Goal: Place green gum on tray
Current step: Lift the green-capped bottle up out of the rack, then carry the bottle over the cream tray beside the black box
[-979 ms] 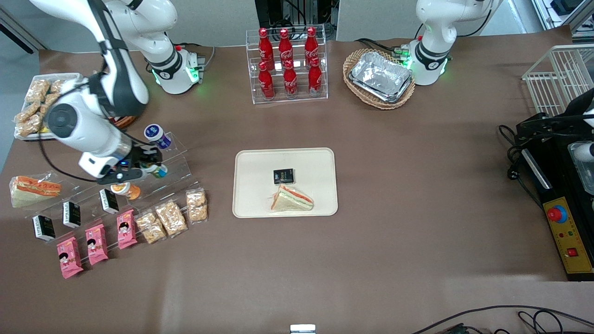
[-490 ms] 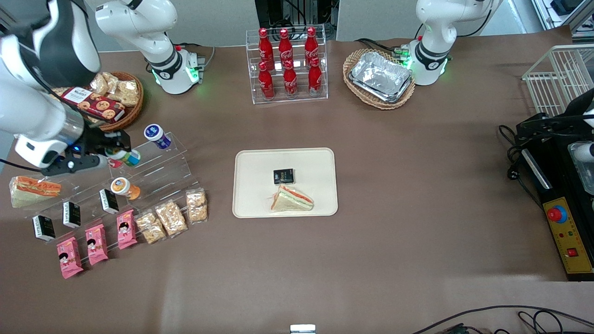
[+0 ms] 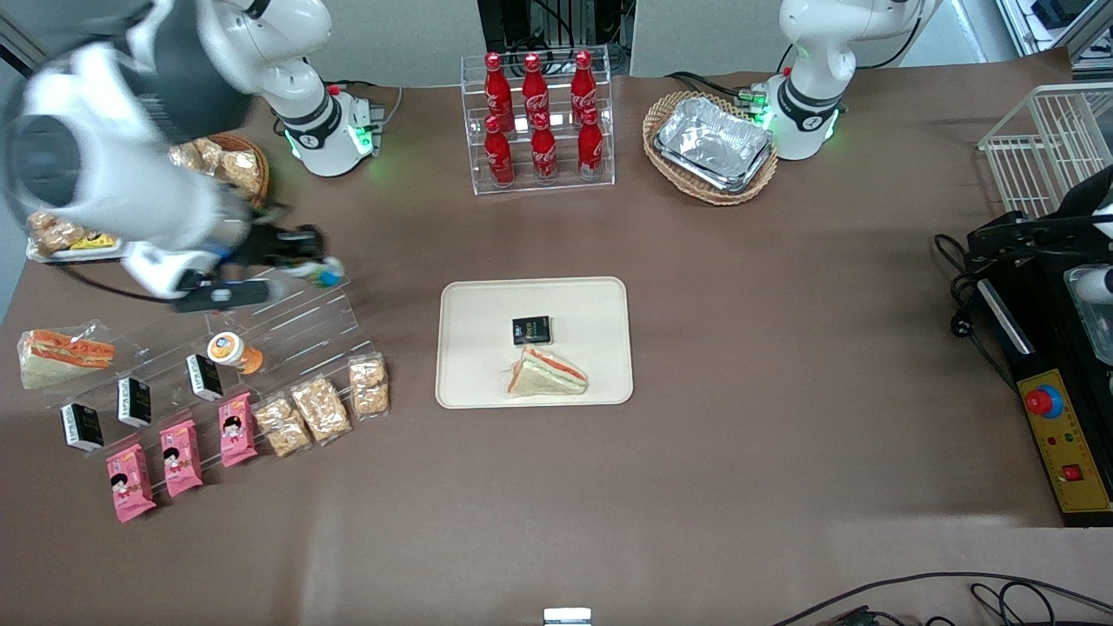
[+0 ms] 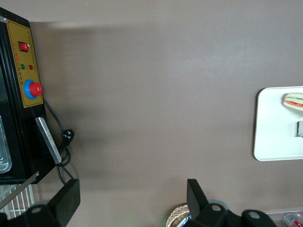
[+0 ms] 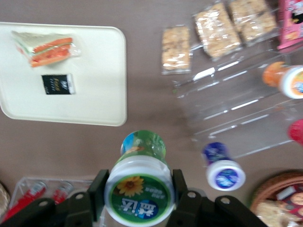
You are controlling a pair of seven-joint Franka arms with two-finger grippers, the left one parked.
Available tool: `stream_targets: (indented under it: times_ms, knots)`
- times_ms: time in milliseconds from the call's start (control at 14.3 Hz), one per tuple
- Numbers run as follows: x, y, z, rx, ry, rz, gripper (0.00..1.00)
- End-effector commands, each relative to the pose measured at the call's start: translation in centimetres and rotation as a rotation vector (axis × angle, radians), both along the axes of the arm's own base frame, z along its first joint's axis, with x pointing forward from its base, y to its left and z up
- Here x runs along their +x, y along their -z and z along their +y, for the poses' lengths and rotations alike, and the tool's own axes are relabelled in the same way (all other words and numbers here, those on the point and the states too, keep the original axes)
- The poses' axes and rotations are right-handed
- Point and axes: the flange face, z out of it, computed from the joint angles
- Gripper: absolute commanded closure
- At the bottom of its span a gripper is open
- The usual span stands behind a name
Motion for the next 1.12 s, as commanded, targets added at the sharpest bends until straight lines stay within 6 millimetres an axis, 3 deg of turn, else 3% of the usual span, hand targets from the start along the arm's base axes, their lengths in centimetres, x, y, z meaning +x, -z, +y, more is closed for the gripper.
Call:
stream_targets:
  times_ms: [0,210,420,559,909,1049]
  knots:
    - [0.1,3.4,7.9,-0.031,0.078,-0.011,0.65]
    - [-1.3,8.8,13.2,-0.049,0.105,-0.044,0.65]
    - [-2.7,15.3,14.1,-0.038,0.112,-0.091,0.65]
    - [-3.6,18.4,14.9,-0.037,0.105,-0.108,0.65]
    - [-4.3,24.7,16.4,-0.064,0.131,-0.122,0.65]
    - [-4.5,26.9,16.1,-0.062,0.141,-0.147,0.65]
